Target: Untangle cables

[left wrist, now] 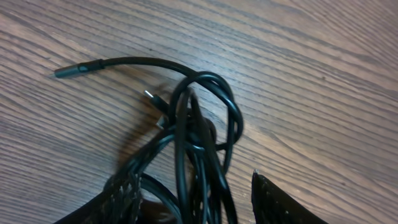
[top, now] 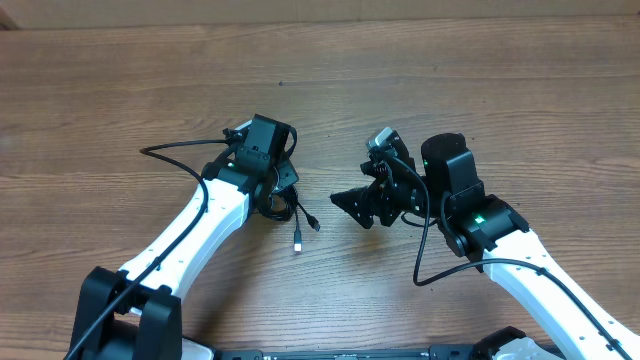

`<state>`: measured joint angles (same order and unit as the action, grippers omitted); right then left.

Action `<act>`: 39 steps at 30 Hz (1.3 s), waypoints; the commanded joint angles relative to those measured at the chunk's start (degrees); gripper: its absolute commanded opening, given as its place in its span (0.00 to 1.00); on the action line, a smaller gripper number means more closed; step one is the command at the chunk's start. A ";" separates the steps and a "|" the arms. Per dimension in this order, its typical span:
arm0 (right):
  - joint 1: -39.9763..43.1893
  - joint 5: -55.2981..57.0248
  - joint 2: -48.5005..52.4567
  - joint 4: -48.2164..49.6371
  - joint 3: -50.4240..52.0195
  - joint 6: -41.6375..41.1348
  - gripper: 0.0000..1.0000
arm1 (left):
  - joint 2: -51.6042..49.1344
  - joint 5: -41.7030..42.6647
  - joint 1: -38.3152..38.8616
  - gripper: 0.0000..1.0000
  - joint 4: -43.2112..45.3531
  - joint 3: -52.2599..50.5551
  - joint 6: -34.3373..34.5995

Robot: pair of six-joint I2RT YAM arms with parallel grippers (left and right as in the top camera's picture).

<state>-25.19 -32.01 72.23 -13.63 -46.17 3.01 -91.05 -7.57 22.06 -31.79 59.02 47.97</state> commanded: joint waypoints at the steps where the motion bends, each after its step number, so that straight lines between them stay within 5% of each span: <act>1: 0.13 0.48 -0.09 0.02 -1.09 0.24 0.88 | -0.98 -1.27 -0.39 0.58 -0.11 0.81 1.05; 9: 0.13 0.48 -0.09 0.00 -1.09 0.22 0.88 | -5.49 -1.38 -0.39 0.58 -0.55 0.81 0.90; 10: 0.13 0.48 -0.09 0.00 -1.07 0.22 0.88 | -5.95 -1.22 -0.39 0.47 -0.59 0.81 0.87; 12: 0.13 0.46 -0.09 0.00 -1.09 0.22 0.88 | -6.01 -0.72 -0.39 0.04 -1.18 0.81 0.83; 21: 0.13 0.46 -0.09 -0.04 -1.07 0.22 0.88 | 0.90 4.87 -0.37 0.04 -0.94 1.16 -7.72; 28: 0.13 0.39 -0.09 0.00 -1.09 -0.07 0.88 | 14.75 11.32 -0.28 0.04 -0.68 1.90 -25.33; 32: 0.13 0.20 -0.09 1.22 -1.09 -5.77 0.88 | 22.80 16.09 -0.28 0.04 -1.92 1.90 -35.98; 36: 0.13 -1.05 -0.09 3.54 -1.09 -11.85 0.88 | 24.96 19.78 -0.28 0.04 -3.87 1.90 -38.80; 39: 0.13 -7.30 -0.09 8.28 -1.09 -21.73 0.99 | 24.76 23.91 -0.28 0.04 -4.92 1.88 -42.36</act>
<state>-25.19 -33.58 72.23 -8.64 -46.17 -7.11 -66.63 9.78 22.00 -36.10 59.61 12.86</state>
